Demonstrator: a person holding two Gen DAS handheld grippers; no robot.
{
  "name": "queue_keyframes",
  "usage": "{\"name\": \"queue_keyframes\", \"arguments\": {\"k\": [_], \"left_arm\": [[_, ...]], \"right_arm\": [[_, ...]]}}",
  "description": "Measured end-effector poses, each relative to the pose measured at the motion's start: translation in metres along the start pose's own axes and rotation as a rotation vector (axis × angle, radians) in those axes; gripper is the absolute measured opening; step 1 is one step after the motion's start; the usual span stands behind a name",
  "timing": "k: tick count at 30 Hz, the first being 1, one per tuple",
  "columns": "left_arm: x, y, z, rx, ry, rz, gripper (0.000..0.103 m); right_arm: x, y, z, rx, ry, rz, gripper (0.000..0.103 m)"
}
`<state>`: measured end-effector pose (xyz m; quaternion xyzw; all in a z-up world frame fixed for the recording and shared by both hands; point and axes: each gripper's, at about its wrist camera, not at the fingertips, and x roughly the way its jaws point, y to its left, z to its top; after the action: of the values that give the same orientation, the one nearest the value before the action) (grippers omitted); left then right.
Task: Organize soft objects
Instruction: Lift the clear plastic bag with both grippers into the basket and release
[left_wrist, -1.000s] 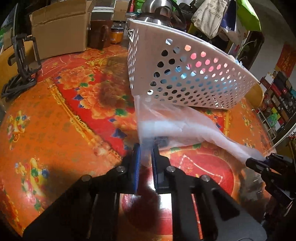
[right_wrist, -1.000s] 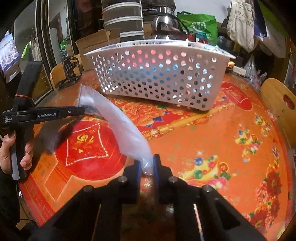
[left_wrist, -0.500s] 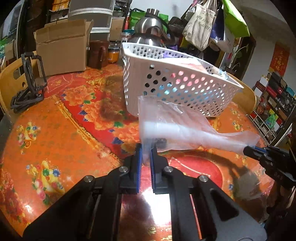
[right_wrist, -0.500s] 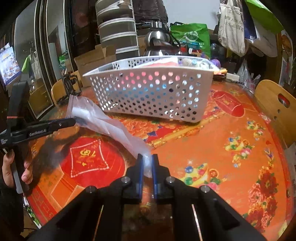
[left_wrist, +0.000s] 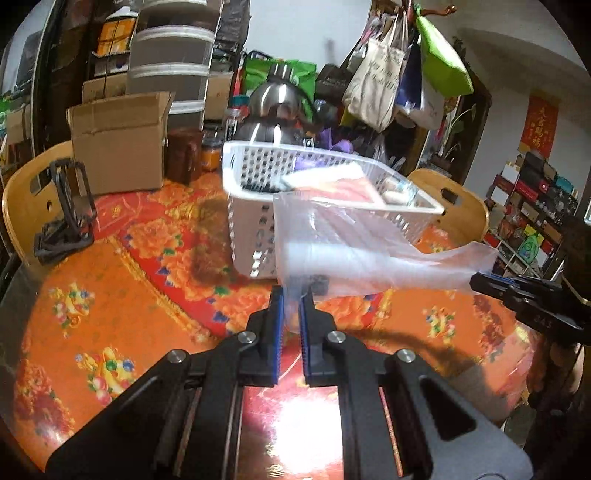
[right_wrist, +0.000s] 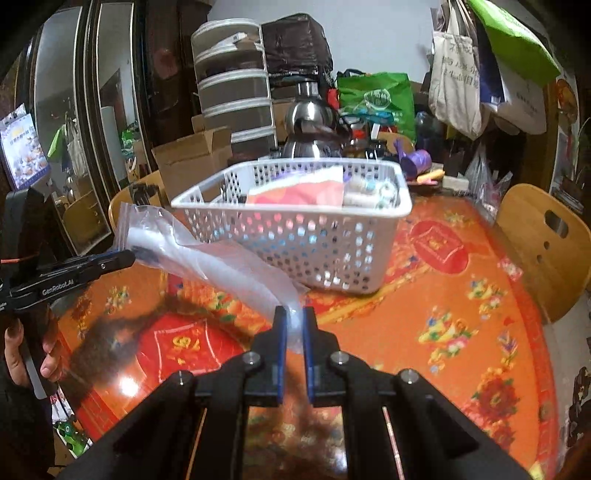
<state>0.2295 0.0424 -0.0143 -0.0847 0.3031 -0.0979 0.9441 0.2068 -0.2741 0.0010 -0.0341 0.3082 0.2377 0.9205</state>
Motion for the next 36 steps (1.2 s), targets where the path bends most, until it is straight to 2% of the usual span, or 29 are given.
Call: {"name": "queue_keyframes", "arguments": {"k": [4, 10, 13, 19, 24, 28, 36], "left_arm": [[-0.012, -0.009, 0.026, 0.013, -0.025, -0.015, 0.007], [-0.014, -0.018, 0.092, 0.03, -0.049, -0.026, 0.007], [-0.003, -0.02, 0.122, 0.04, -0.046, -0.014, 0.007], [0.039, -0.023, 0.168, 0.06, -0.017, 0.026, 0.007], [0.083, -0.02, 0.184, 0.056, 0.03, 0.07, 0.007], [0.112, -0.012, 0.187, 0.042, 0.055, 0.088, 0.007], [0.137, -0.009, 0.184, 0.05, 0.074, 0.11, 0.007]], "right_arm": [[-0.01, -0.006, 0.034, -0.004, -0.025, 0.006, 0.006], [-0.007, -0.023, 0.096, 0.012, -0.056, -0.002, 0.007], [0.002, -0.031, 0.123, 0.019, -0.059, -0.019, 0.006], [0.029, -0.044, 0.156, 0.028, -0.049, -0.081, 0.006], [0.064, -0.055, 0.171, 0.015, -0.014, -0.124, 0.006], [0.092, -0.065, 0.173, 0.036, 0.018, -0.11, 0.007], [0.117, -0.07, 0.169, 0.034, 0.037, -0.091, 0.007]]}}
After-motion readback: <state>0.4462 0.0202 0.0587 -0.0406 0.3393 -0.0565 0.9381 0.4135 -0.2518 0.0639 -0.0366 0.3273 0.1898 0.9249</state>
